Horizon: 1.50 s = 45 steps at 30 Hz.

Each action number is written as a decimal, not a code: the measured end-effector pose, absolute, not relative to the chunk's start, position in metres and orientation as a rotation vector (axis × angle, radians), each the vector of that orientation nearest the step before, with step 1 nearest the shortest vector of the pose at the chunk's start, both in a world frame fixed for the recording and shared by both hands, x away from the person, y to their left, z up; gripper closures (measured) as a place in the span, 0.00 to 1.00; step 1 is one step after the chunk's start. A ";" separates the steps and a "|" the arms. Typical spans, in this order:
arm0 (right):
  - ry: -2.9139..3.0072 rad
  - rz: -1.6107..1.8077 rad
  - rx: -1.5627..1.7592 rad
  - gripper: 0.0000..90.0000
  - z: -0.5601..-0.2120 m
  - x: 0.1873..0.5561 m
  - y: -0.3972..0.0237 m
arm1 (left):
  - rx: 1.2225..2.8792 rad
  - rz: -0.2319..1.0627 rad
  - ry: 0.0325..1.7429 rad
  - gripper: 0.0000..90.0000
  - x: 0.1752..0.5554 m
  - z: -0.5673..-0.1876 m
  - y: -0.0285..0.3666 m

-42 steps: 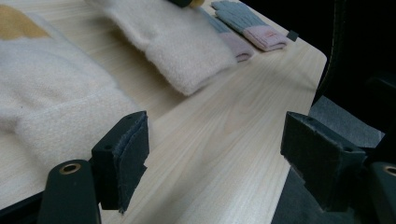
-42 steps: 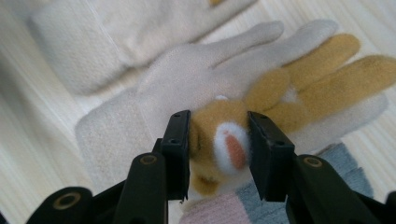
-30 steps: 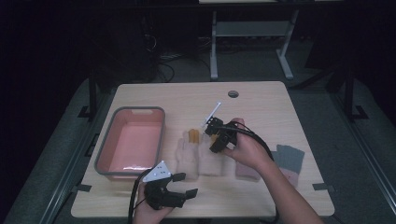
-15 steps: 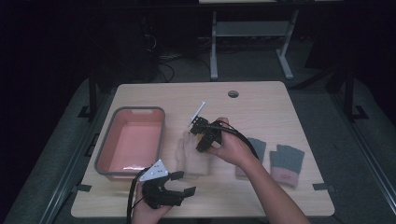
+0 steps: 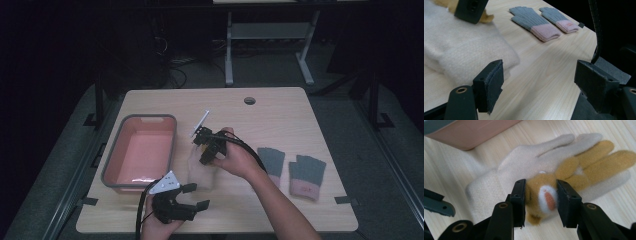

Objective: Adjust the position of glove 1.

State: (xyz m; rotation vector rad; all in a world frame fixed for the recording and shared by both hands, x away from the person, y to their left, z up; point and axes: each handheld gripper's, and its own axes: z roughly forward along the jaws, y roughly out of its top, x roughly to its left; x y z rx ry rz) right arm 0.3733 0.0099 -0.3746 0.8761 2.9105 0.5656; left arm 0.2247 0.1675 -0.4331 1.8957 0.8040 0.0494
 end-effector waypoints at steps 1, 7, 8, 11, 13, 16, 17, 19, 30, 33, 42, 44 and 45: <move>2.913 0.565 0.876 0.68 -0.375 0.373 0.011 | 1.897 0.050 0.804 0.26 0.225 -0.433 0.167; 2.924 0.581 0.941 0.67 -0.391 0.376 0.012 | 1.909 0.043 0.799 0.26 0.225 -0.434 0.166; 2.930 0.580 0.944 0.67 -0.394 0.377 0.012 | 1.907 0.037 0.805 0.26 0.224 -0.434 0.166; 2.947 0.547 0.952 0.64 -0.402 0.379 0.012 | 1.907 0.039 0.805 0.26 0.225 -0.435 0.166; 2.955 0.561 0.955 0.60 -0.402 0.380 0.010 | 1.906 0.039 0.807 0.26 0.225 -0.435 0.166; 2.940 0.619 0.966 0.56 -0.396 0.382 0.006 | 1.908 0.038 0.805 0.26 0.225 -0.435 0.166; 2.934 0.647 0.967 0.54 -0.393 0.382 0.005 | 1.910 0.038 0.804 0.26 0.225 -0.435 0.166; 2.923 0.671 0.954 0.51 -0.389 0.382 0.006 | 1.912 0.039 0.801 0.26 0.225 -0.435 0.165; 2.958 0.561 0.809 0.36 -0.398 0.390 0.040 | 1.926 0.043 0.786 0.26 0.224 -0.435 0.164; 2.964 0.493 0.783 0.33 -0.406 0.391 0.048 | 1.925 0.038 0.786 0.26 0.225 -0.436 0.164; 2.920 0.298 0.583 0.33 -0.423 0.383 0.060 | 1.923 0.038 0.786 0.27 0.224 -0.435 0.163; 2.921 0.296 0.584 0.33 -0.423 0.383 0.059 | 1.926 0.037 0.786 0.27 0.224 -0.435 0.163; 2.923 0.298 0.590 0.33 -0.423 0.383 0.058 | 1.928 0.039 0.783 0.27 0.224 -0.435 0.162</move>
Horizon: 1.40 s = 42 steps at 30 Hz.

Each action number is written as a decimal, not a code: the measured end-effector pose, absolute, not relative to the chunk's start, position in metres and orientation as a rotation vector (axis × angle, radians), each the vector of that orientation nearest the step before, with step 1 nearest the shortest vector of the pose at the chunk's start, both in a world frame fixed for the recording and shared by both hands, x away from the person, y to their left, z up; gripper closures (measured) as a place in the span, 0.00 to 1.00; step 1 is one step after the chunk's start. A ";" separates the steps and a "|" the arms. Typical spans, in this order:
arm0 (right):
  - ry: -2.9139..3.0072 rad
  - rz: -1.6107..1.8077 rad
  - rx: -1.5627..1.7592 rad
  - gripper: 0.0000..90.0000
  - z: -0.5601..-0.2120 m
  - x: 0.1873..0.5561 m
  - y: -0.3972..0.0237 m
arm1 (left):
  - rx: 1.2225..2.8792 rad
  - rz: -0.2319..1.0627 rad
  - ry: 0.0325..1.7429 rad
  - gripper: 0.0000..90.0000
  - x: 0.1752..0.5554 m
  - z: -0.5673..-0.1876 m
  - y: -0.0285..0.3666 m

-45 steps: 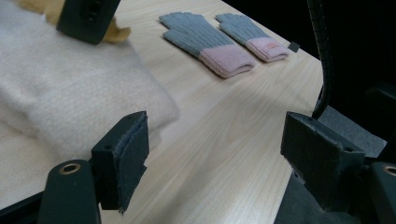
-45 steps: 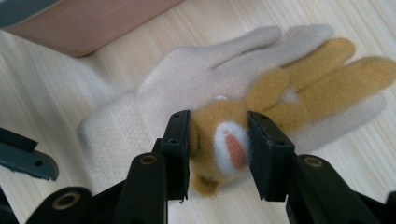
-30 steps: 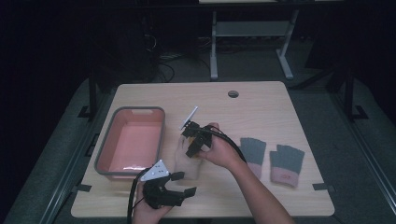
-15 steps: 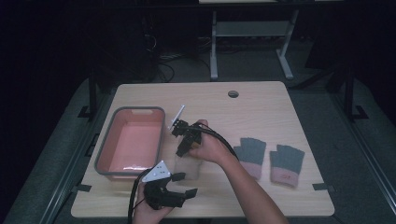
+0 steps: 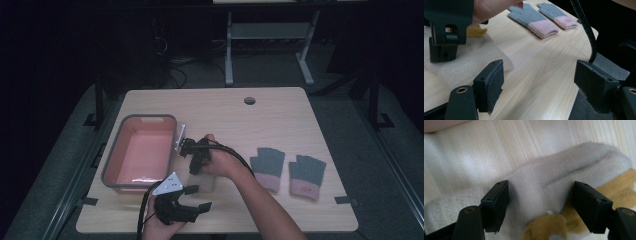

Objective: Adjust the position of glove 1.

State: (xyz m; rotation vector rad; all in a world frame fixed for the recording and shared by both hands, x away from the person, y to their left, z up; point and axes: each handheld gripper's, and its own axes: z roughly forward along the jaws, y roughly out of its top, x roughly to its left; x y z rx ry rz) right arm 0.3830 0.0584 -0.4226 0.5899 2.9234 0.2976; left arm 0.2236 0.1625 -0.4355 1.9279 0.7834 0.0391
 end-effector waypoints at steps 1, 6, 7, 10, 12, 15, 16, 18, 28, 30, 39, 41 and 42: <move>2.926 0.298 0.589 0.33 -0.422 0.383 0.058 | 1.929 0.040 0.782 0.27 0.223 -0.435 0.162; 2.934 0.282 0.584 0.33 -0.422 0.385 0.049 | 1.924 0.034 0.790 0.27 0.224 -0.436 0.162; 2.934 0.281 0.588 0.33 -0.421 0.385 0.046 | 1.924 0.032 0.790 0.27 0.224 -0.436 0.162; 2.935 0.275 0.596 0.33 -0.421 0.385 0.039 | 1.919 0.030 0.795 0.27 0.224 -0.436 0.162; 2.938 0.270 0.600 0.33 -0.421 0.385 0.034 | 1.917 0.030 0.797 0.27 0.224 -0.436 0.163; 2.936 0.270 0.602 0.34 -0.420 0.384 0.028 | 1.920 0.034 0.796 0.27 0.225 -0.436 0.163; 2.934 0.274 0.610 0.34 -0.420 0.384 0.025 | 1.918 0.034 0.799 0.27 0.225 -0.436 0.164; 2.933 0.280 0.628 0.34 -0.421 0.384 0.021 | 1.921 0.035 0.801 0.27 0.226 -0.436 0.164; 2.925 0.290 0.651 0.34 -0.419 0.382 0.009 | 1.932 0.032 0.813 0.27 0.227 -0.437 0.163; 2.927 0.336 0.677 0.34 -0.414 0.381 0.007 | 1.928 0.031 0.818 0.27 0.227 -0.437 0.163; 2.882 0.558 0.878 0.34 -0.396 0.377 -0.024 | 1.921 0.015 0.859 0.28 0.235 -0.433 0.159; 2.867 0.613 0.932 0.34 -0.395 0.376 -0.033 | 1.901 0.005 0.885 0.28 0.240 -0.430 0.158; 2.858 0.640 0.970 0.34 -0.394 0.375 -0.039 | 1.898 -0.002 0.900 0.28 0.241 -0.430 0.157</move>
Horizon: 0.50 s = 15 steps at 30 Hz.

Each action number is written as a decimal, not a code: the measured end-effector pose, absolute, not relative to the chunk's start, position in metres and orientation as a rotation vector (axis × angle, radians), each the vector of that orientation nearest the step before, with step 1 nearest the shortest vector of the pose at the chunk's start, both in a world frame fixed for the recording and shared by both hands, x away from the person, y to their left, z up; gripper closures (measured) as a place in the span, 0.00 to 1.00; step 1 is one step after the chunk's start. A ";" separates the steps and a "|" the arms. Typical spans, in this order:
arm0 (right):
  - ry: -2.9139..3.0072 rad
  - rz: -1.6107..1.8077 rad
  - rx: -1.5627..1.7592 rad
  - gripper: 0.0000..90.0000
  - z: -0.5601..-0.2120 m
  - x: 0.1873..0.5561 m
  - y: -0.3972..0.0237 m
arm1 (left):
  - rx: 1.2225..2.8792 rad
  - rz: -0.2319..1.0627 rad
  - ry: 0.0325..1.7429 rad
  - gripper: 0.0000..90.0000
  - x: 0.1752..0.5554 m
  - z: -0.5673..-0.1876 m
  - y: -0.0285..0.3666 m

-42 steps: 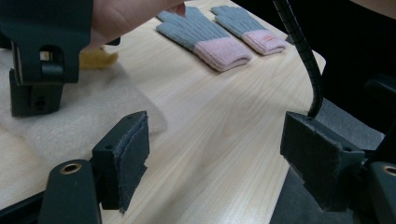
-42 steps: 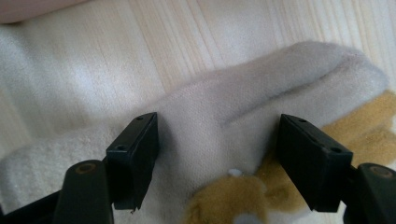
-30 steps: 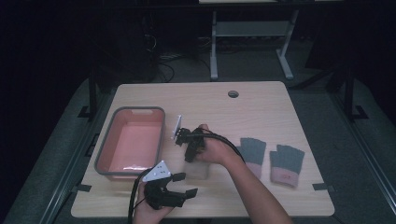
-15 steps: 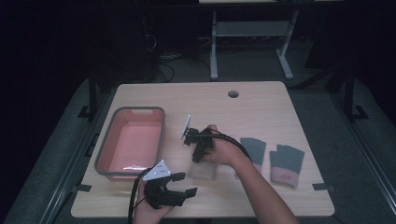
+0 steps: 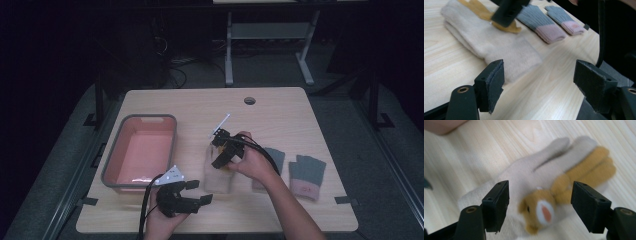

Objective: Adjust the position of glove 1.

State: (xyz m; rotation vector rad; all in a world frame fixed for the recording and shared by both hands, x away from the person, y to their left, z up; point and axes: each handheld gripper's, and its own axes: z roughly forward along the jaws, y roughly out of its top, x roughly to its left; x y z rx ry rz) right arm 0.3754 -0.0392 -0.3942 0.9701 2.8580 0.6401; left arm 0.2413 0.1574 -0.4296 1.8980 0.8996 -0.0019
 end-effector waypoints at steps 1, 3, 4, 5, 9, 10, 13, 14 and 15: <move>2.854 0.659 0.996 0.34 -0.394 0.375 -0.043 | 1.895 -0.011 0.908 0.28 0.244 -0.429 0.157; 2.839 0.704 1.053 0.34 -0.393 0.373 -0.051 | 1.898 -0.018 0.922 0.28 0.248 -0.429 0.155; 2.832 0.718 1.073 0.34 -0.393 0.372 -0.054 | 1.903 -0.025 0.941 0.28 0.250 -0.430 0.153; 2.831 0.738 1.091 0.34 -0.393 0.371 -0.058 | 1.903 -0.030 0.951 0.28 0.252 -0.430 0.152; 2.815 0.817 1.158 0.34 -0.396 0.365 -0.069 | 1.928 -0.036 0.995 0.28 0.262 -0.432 0.146; 2.808 0.825 1.174 0.34 -0.397 0.364 -0.072 | 1.933 -0.038 1.006 0.28 0.265 -0.432 0.145; 2.787 0.858 1.233 0.34 -0.403 0.360 -0.079 | 1.945 -0.048 1.037 0.28 0.273 -0.435 0.143; 2.780 0.868 1.245 0.34 -0.405 0.359 -0.080 | 1.949 -0.052 1.044 0.28 0.275 -0.436 0.142; 2.779 0.883 1.253 0.34 -0.406 0.358 -0.082 | 1.951 -0.058 1.056 0.28 0.277 -0.438 0.142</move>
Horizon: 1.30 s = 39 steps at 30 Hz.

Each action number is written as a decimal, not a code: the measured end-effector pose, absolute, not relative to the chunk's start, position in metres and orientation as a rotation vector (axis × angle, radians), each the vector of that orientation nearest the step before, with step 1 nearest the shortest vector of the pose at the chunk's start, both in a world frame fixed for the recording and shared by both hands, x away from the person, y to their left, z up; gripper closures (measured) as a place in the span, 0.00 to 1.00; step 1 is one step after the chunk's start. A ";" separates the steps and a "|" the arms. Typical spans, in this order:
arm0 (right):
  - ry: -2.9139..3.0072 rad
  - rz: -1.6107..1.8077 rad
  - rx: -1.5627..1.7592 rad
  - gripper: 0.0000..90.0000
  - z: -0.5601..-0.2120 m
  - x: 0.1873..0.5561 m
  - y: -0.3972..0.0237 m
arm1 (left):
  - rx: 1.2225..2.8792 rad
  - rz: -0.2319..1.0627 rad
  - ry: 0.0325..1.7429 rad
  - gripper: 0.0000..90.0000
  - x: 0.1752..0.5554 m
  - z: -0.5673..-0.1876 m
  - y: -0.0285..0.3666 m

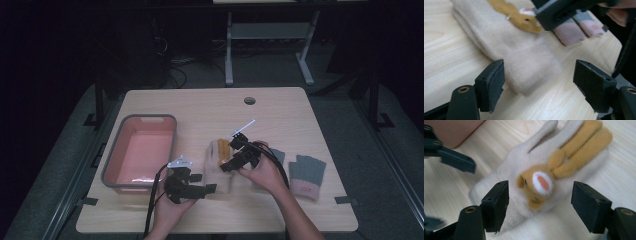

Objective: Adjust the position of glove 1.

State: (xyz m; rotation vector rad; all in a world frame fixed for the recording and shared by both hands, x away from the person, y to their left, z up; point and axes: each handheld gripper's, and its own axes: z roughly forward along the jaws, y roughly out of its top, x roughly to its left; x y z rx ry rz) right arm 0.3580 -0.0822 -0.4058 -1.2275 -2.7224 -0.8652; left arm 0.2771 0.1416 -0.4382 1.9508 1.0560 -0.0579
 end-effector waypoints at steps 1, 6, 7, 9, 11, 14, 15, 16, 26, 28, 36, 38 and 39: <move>-2.698 -0.873 -1.245 0.34 -0.407 0.357 -0.084 | 1.951 -0.071 1.072 0.28 0.279 -0.440 0.141; -2.601 -0.907 -1.303 0.33 -0.421 0.353 -0.093 | 1.947 -0.115 1.123 0.28 0.289 -0.445 0.140; -2.592 -0.918 -1.309 0.33 -0.424 0.352 -0.094 | 1.946 -0.121 1.127 0.28 0.290 -0.446 0.139; -2.559 -0.934 -1.333 0.33 -0.429 0.352 -0.097 | 1.950 -0.129 1.139 0.29 0.292 -0.447 0.138; -2.526 -0.925 -1.367 0.33 -0.433 0.352 -0.098 | 1.962 -0.134 1.144 0.34 0.295 -0.448 0.136; -2.462 -0.964 -1.404 0.35 -0.436 0.351 -0.101 | 1.970 -0.139 1.162 0.34 0.298 -0.450 0.133; -2.444 -0.973 -1.413 0.35 -0.438 0.351 -0.102 | 1.974 -0.138 1.164 0.34 0.298 -0.451 0.133; -2.432 -0.977 -1.419 0.35 -0.439 0.350 -0.102 | 1.973 -0.146 1.175 0.34 0.299 -0.453 0.132; -2.343 -0.980 -1.475 0.43 -0.450 0.352 -0.098 | 2.018 -0.141 1.214 0.43 0.301 -0.456 0.125; -2.336 -0.968 -1.492 0.44 -0.452 0.352 -0.097 | 2.018 -0.146 1.228 0.44 0.301 -0.456 0.124; -2.283 -0.993 -1.542 0.56 -0.458 0.348 -0.097 | 2.038 -0.139 1.237 0.48 0.302 -0.458 0.120; -2.288 -0.996 -1.545 0.59 -0.458 0.347 -0.096 | 2.032 -0.142 1.240 0.50 0.302 -0.459 0.118; -2.280 -0.992 -1.552 0.62 -0.458 0.346 -0.095 | 2.040 -0.145 1.240 0.51 0.303 -0.458 0.118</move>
